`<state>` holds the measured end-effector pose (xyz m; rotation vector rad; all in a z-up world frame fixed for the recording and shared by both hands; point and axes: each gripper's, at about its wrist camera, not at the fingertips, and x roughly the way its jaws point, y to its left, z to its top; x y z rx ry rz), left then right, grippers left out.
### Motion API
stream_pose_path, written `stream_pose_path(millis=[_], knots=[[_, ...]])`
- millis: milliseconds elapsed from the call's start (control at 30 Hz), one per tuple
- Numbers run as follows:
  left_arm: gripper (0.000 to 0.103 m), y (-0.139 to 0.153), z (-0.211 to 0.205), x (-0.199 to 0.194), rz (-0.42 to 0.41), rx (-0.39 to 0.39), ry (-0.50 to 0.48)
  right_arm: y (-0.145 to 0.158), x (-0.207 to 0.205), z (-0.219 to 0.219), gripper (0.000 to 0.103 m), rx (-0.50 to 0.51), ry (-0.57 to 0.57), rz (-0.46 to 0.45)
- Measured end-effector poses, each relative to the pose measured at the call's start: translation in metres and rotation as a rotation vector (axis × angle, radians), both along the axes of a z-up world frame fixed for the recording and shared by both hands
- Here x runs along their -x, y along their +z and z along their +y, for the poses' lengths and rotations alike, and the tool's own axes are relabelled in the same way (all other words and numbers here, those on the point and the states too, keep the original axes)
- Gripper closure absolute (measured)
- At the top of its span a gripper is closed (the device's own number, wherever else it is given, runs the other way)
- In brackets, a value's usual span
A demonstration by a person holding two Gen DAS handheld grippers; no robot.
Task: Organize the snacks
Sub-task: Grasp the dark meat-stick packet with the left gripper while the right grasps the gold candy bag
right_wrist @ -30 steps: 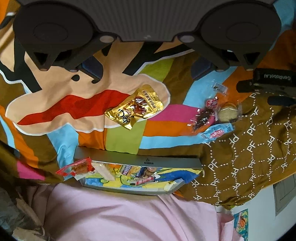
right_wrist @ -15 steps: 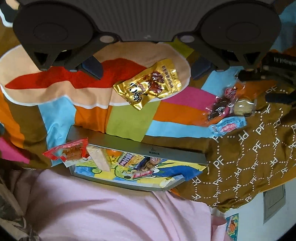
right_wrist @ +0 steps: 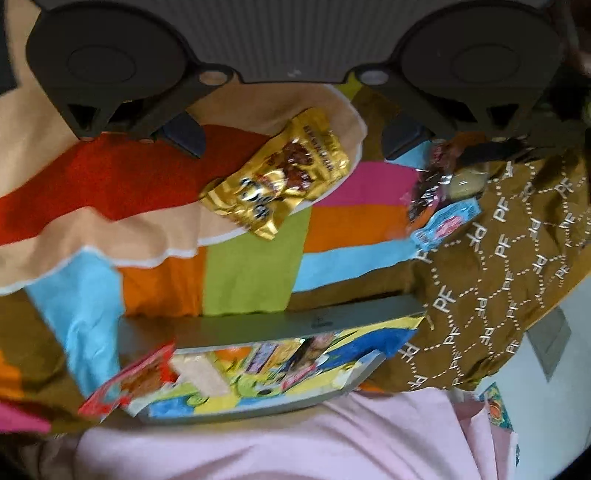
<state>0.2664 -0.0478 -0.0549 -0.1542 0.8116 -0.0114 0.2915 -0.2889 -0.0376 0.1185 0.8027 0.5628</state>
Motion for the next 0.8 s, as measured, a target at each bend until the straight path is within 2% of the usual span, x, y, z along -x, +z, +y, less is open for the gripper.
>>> stream_pose_path(millis=[167, 400, 467, 533, 667, 800], knots=[[0.001, -0.001, -0.005, -0.015, 0.027, -0.033, -0.053, -0.006, -0.013, -0.004, 0.000, -0.087, 0.012, 0.042], [0.002, -0.001, -0.009, -0.027, 0.031, -0.062, -0.071, -0.010, -0.028, -0.010, 0.000, -0.160, -0.048, 0.049], [0.008, 0.000, -0.010, -0.028, 0.017, -0.076, -0.065, -0.010, -0.030, -0.008, 0.002, -0.165, -0.060, 0.032], [0.020, 0.001, -0.010, -0.028, -0.005, -0.100, -0.043, -0.011, -0.029, -0.005, 0.007, -0.158, -0.057, 0.003], [0.028, 0.003, -0.008, -0.025, -0.019, -0.101, -0.025, -0.010, -0.030, -0.006, 0.023, -0.159, -0.082, -0.012], [0.036, 0.005, -0.005, -0.022, -0.019, -0.081, -0.035, -0.011, -0.030, -0.007, 0.026, -0.158, -0.100, 0.016]])
